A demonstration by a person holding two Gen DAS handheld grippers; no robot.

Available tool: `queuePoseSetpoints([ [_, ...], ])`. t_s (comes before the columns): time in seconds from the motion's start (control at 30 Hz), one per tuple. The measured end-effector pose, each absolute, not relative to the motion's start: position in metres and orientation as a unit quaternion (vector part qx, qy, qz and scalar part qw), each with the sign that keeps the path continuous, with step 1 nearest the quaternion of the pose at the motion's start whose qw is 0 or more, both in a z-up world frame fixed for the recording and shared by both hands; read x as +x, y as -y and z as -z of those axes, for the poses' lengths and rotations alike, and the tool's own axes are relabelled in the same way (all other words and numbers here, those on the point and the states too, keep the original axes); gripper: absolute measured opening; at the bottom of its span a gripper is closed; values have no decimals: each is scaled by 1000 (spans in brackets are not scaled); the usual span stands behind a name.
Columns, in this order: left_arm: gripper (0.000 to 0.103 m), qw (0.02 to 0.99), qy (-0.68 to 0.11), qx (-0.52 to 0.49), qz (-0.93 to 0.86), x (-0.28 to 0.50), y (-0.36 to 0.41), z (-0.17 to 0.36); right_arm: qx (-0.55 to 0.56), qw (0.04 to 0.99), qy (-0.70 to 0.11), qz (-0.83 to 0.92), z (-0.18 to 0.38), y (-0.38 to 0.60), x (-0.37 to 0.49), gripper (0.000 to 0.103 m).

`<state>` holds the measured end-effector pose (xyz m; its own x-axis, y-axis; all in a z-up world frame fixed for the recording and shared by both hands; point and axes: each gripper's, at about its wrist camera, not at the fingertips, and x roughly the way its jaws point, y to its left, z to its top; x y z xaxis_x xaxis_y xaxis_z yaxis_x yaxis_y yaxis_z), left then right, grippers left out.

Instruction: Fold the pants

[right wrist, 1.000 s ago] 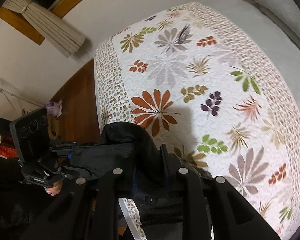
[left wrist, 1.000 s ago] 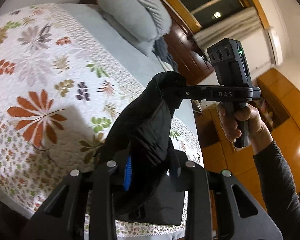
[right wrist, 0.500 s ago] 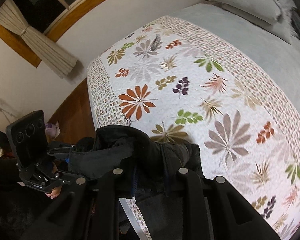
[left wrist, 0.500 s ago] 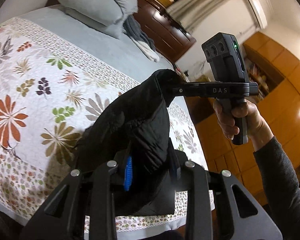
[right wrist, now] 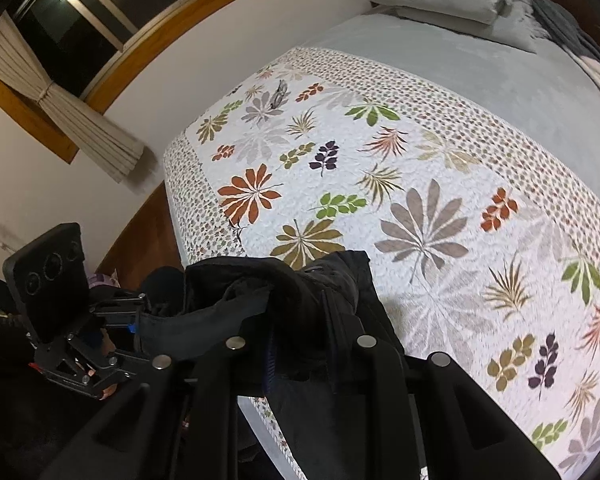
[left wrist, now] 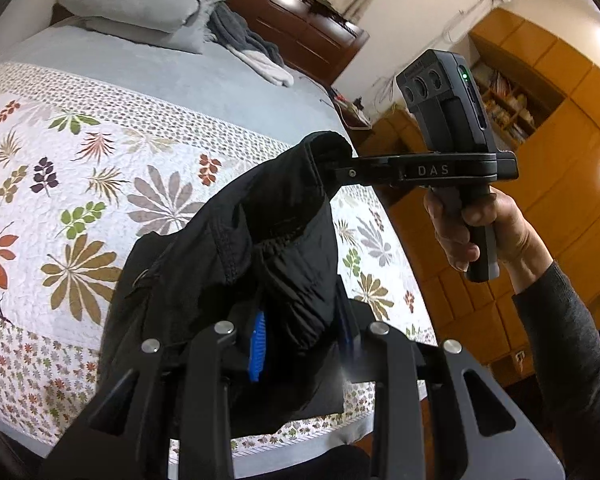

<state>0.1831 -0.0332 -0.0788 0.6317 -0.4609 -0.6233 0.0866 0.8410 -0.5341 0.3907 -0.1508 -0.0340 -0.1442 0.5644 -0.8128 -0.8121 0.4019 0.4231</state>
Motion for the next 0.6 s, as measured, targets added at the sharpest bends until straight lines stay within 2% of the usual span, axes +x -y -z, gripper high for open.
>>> queuePoseSetpoints([
  [0.6,27,857,-463,-139,182,206,129,115,-60,666,-535,-516,86,257,395,20],
])
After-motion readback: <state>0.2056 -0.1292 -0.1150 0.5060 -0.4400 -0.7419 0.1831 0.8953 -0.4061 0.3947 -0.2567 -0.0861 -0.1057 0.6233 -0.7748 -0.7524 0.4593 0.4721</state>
